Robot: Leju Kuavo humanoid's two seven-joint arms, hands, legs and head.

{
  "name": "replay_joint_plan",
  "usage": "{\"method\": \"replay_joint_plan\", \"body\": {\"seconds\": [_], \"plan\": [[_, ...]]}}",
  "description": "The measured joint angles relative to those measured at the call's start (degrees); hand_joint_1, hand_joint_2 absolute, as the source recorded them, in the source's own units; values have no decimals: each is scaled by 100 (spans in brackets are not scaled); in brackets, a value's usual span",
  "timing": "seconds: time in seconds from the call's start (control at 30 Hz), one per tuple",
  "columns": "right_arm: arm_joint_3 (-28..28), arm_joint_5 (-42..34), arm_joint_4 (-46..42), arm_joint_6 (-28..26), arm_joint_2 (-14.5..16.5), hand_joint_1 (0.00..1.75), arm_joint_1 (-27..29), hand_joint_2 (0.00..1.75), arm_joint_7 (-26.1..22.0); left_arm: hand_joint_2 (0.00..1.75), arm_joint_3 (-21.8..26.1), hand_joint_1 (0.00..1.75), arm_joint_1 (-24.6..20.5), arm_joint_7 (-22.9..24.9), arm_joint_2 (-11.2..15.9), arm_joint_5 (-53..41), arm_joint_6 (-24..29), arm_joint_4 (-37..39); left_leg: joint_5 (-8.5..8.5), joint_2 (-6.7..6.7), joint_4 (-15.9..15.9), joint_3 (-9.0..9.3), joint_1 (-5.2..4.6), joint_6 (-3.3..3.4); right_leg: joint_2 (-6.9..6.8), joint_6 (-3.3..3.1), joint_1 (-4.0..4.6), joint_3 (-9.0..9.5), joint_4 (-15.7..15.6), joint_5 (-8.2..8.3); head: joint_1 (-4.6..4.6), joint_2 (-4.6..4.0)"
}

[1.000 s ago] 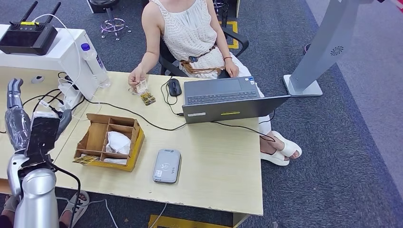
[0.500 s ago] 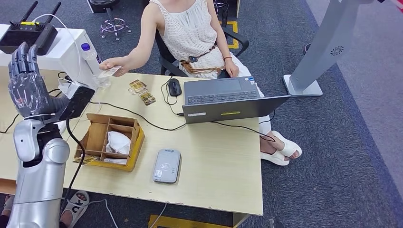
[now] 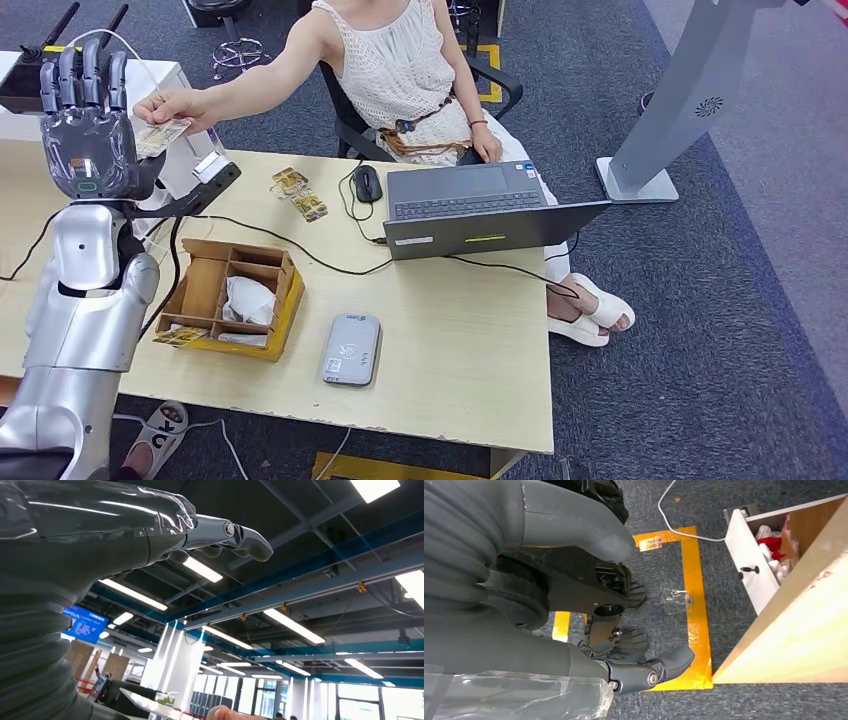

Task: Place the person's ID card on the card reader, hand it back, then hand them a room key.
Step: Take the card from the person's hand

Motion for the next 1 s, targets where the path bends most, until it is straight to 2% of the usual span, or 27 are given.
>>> {"method": "replay_joint_plan", "body": {"seconds": [0.07, 0.2, 1.0], "plan": [[-1, 7, 0, 0, 3, 0, 0, 175, 19, 175, -56, 0, -52, 44, 17, -84, 21, 114, 0, 0, 0, 0, 0, 0, 0, 0, 0, 0, 0, 0, 0, 0], [-2, 16, 1, -2, 6, 0, 0, 175, 27, 175, -144, 175, -109, 59, 35, -114, 22, 249, 0, 0, 0, -1, 0, 0, 0, 0, 0, -1, 0, 0, 0, 0], [-22, 119, 6, -4, 47, 0, 1, 175, 75, 175, -347, 175, -228, -30, 49, 45, -9, 604, 0, -1, 0, -1, 0, 0, -1, 0, 0, -1, 0, 0, 0, 0]]}}
